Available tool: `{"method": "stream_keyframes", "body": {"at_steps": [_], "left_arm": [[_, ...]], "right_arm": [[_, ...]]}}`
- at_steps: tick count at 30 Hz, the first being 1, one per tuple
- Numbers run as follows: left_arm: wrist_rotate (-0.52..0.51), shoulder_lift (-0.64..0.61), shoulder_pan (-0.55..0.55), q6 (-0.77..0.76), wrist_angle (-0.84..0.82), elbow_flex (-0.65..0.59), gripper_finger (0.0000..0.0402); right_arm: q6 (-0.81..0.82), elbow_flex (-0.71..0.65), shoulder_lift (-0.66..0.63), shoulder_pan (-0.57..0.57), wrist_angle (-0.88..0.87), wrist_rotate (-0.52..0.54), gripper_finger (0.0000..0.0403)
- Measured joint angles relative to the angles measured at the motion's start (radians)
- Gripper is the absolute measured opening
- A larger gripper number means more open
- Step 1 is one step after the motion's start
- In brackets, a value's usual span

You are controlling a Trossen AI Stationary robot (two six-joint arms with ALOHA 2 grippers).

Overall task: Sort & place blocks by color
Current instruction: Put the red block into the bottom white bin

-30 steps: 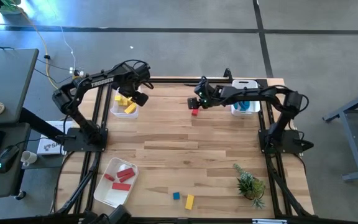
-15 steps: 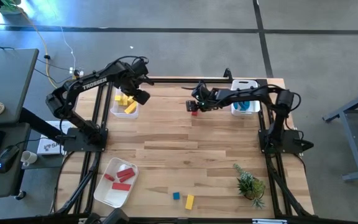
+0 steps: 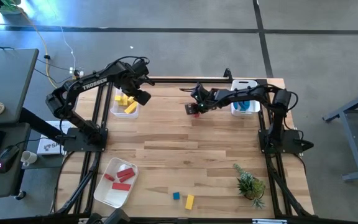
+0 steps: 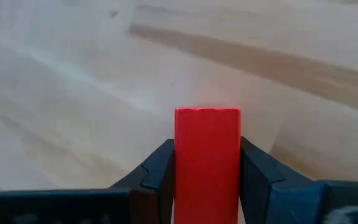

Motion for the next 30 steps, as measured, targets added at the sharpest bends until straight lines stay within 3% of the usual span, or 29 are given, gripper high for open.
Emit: {"method": "stream_keyframes", "body": {"at_steps": [4, 11, 22, 30], "left_arm": [[0.044, 0.0, 0.0, 0.001, 0.001, 0.0, 0.0154], [0.299, 0.0, 0.0, 0.086, 0.045, 0.0, 0.0154], [0.51, 0.0, -0.012, 0.12, 0.109, 0.0, 0.0154], [0.752, 0.0, -0.023, 0.251, 0.136, 0.0, 0.0154]], "right_arm": [[-0.063, 0.0, 0.004, 0.0, 0.039, -0.061, 0.0105], [-0.166, 0.073, 0.005, 0.003, 0.108, -0.172, 0.0105], [-0.331, 0.294, 0.004, 0.001, 0.108, -0.3, 0.0105], [-0.429, 0.466, 0.003, -0.001, 0.038, -0.433, 0.0105]]}}
